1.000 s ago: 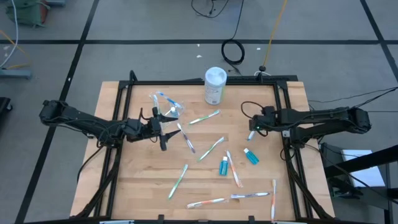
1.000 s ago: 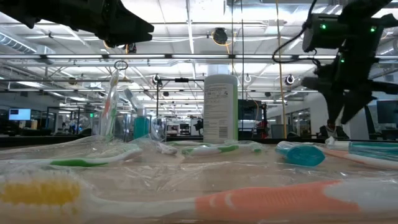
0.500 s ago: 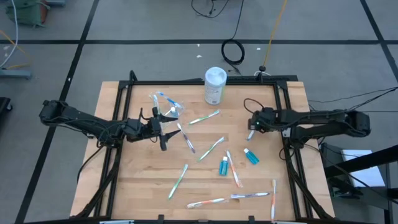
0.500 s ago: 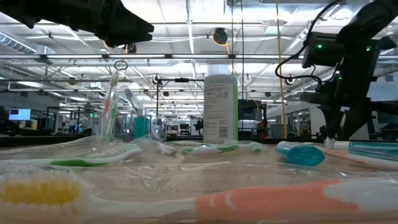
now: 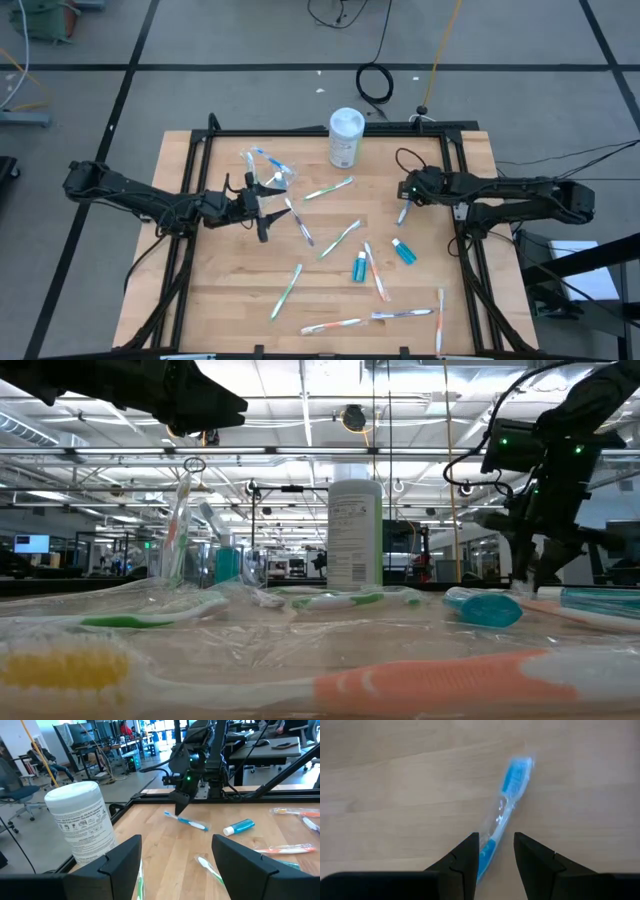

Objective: Pick & Place toothbrushing station
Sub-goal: Put the blue toothbrush into the right of the transparent organizer, then put the green toothbrush into the left of the transparent organizer

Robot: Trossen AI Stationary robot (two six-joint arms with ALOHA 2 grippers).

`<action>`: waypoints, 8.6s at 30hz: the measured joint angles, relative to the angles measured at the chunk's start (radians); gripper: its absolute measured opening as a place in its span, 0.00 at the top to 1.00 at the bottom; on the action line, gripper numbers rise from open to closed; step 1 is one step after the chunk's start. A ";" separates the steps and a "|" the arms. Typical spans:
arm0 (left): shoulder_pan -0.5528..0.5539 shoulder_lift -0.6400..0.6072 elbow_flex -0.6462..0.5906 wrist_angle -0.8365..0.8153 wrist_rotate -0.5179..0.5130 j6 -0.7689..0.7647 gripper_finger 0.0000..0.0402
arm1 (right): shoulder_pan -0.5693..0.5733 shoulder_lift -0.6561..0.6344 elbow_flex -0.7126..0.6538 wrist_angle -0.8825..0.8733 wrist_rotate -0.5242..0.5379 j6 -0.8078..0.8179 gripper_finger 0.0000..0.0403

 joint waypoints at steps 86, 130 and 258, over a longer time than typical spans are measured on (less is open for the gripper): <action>-0.005 -0.193 -0.001 -0.009 -0.008 0.135 0.39 | 0.191 0.908 0.699 1.748 -0.199 -1.380 1.00; -0.053 -0.193 0.000 -0.010 -0.105 0.194 0.39 | 0.101 1.171 0.919 1.418 -0.067 -1.382 1.00; -0.193 0.736 0.344 -0.523 0.385 -0.703 0.63 | 0.422 0.711 0.707 0.312 -0.072 -1.141 0.77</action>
